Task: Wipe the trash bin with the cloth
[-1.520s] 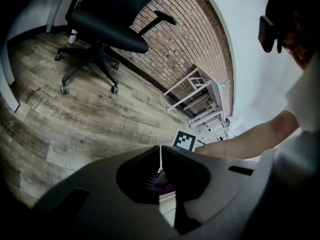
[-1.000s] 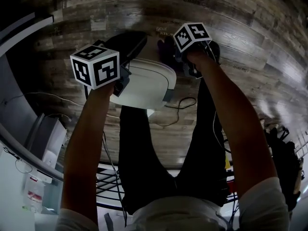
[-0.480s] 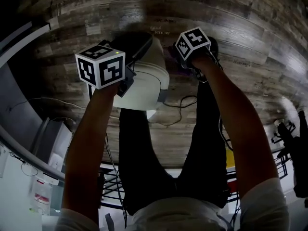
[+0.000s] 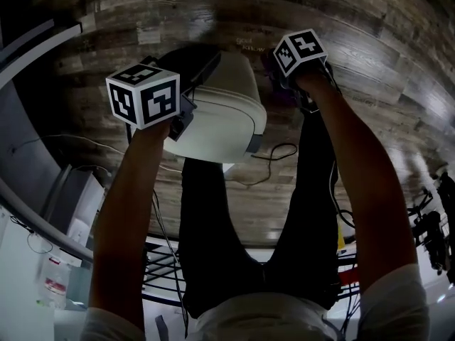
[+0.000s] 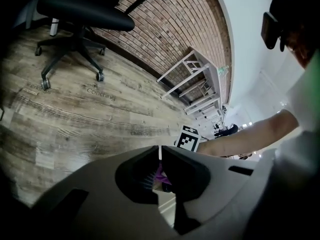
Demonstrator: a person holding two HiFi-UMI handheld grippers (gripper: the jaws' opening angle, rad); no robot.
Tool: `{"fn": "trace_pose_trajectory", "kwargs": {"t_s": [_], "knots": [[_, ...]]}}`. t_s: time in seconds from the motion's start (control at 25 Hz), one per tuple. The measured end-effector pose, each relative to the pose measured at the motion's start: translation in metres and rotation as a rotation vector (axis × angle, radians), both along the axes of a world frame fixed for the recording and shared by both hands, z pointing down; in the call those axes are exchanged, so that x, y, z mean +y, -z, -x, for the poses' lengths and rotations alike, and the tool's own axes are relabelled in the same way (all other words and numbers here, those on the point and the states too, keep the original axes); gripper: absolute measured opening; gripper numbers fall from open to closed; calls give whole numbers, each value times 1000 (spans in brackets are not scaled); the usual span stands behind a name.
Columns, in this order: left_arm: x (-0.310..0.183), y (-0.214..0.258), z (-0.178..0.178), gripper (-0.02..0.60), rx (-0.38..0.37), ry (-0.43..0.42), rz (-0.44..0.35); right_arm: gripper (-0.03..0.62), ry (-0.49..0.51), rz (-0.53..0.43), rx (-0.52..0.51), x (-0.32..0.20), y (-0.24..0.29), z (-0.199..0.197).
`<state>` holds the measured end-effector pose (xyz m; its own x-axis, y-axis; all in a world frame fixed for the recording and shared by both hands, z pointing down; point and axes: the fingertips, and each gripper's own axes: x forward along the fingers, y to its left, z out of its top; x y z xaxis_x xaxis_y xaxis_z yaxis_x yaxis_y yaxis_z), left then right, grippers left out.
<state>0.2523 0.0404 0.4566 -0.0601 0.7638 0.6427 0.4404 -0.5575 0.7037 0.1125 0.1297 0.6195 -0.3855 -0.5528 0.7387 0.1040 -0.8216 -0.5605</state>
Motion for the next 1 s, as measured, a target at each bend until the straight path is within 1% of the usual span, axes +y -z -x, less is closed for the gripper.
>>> {"fn": "trace_pose_trajectory", "kwargs": {"t_s": [0.12,0.28,0.44,0.6,0.8,1.0], "knots": [[-24,-2,-9,8,6,28,-6,95,27,-1,16,-18,-5,-17],[-61,-3,-25,8,18,85,-12,94,74,-2,41,-49,-13,-47],[-98,2,-42,8,38,131,5,94,134,-8,74,-89,-19,-81],[-138,3,-51,8,50,183,10,95,168,-27,94,-137,-20,-109],[-189,-5,-49,8,31,261,-3,95,214,-62,98,-194,-21,-134],[-227,-17,-36,8,4,298,-15,95,175,-110,94,-251,-22,-155]]}}
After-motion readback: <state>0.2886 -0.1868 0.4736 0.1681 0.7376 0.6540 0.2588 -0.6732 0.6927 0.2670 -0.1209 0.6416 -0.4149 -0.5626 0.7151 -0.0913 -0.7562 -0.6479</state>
